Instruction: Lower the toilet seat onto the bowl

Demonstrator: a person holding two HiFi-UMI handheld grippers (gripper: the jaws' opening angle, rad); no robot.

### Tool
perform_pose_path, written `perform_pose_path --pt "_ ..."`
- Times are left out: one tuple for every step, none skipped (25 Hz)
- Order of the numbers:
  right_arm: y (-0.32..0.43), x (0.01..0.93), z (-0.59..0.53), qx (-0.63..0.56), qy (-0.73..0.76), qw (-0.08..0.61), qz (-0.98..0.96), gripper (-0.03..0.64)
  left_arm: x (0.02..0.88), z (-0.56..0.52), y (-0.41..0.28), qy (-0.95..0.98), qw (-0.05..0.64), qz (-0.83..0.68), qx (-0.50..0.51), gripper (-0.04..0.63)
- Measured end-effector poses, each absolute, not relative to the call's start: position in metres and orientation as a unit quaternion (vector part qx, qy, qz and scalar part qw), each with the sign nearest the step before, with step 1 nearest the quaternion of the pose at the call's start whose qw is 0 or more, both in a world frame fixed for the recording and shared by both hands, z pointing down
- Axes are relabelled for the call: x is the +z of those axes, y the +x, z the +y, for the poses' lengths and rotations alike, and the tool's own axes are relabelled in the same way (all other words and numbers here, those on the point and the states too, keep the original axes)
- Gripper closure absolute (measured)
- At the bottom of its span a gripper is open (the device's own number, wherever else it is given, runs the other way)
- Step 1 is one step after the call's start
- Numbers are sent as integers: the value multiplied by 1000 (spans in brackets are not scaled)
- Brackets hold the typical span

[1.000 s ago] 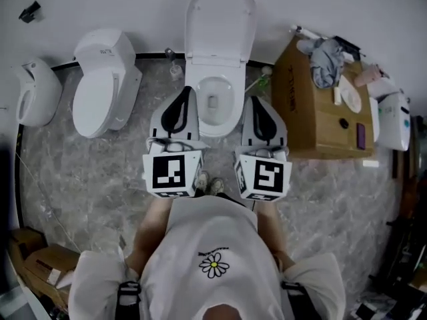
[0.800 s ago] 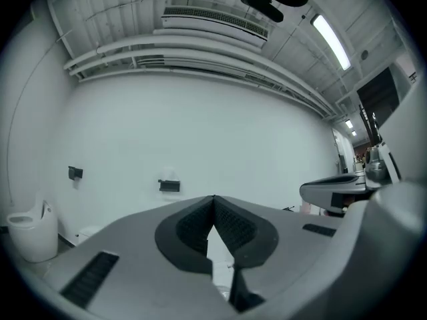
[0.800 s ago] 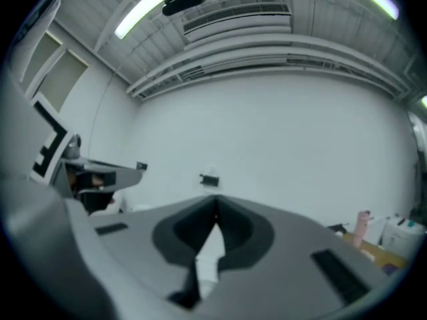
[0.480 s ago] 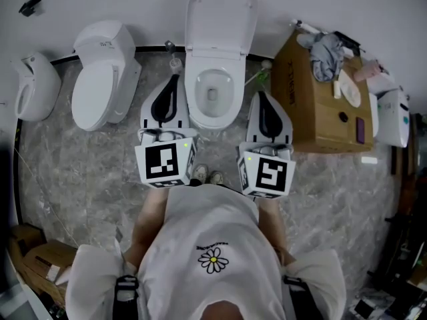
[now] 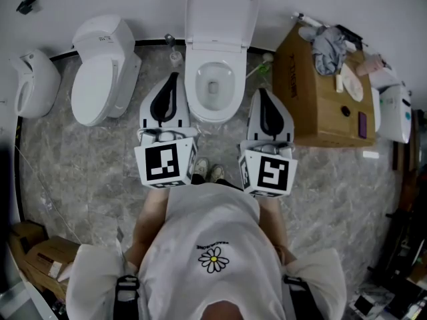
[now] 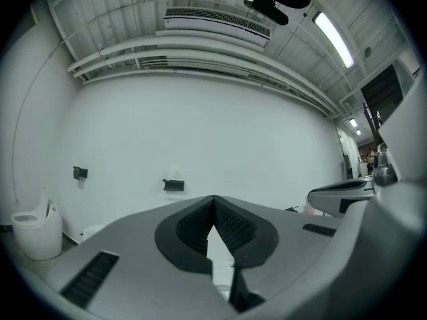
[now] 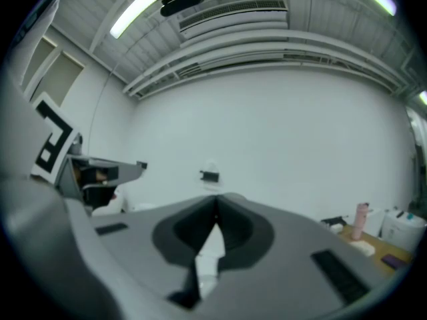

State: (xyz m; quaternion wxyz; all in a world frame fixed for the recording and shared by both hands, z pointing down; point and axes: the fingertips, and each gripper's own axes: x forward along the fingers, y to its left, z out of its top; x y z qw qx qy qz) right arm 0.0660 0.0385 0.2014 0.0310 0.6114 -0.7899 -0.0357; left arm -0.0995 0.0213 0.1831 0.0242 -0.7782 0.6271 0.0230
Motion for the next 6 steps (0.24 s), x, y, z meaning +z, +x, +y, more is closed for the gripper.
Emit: perform_pose_path --pt "66 202 39 -35 612 31 -789 588 184 21 -100 -778 23 627 23 572" --pt "67 202 39 -35 612 31 -789 588 184 21 -100 -778 23 628 23 572" --pt "67 202 39 -35 613 32 -789 588 184 22 -101 -777 21 628 23 572" --pt "67 202 39 -35 613 33 -789 588 184 22 -101 -777 21 629 24 572" --pt "67 202 39 -36 612 33 -789 588 184 22 -102 -776 22 629 24 572" --pt "67 201 38 -36 612 33 -789 588 183 22 -103 -776 24 630 25 572"
